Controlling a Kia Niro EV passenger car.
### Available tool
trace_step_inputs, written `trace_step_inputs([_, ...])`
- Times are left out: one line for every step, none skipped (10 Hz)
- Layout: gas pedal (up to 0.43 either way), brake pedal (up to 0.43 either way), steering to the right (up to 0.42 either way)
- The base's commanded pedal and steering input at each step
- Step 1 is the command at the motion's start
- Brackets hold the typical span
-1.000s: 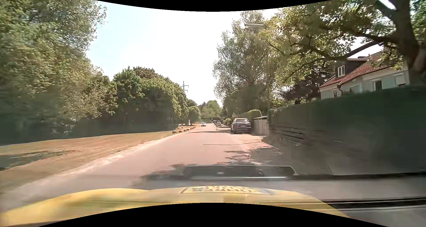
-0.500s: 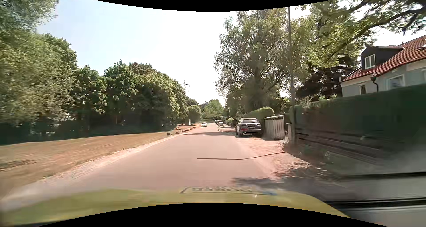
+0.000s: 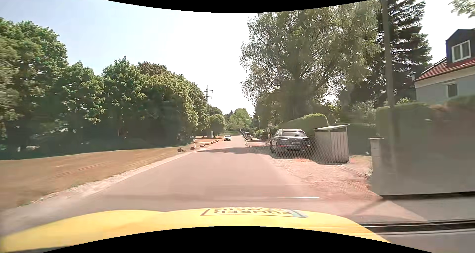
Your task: Follow the waypoints while adhering to traffic rules and regulations
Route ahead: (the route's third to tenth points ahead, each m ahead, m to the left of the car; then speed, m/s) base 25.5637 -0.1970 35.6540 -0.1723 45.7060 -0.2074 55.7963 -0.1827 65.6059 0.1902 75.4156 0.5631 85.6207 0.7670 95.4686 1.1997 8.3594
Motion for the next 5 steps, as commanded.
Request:
trace_step_inputs([0.0,0.0,-0.01])
trace_step_inputs([0.0,0.0,-0.01])
trace_step_inputs([0.0,0.0,-0.009])
trace_step_inputs([0.0,0.0,-0.008])
trace_step_inputs([0.0,0.0,-0.006])
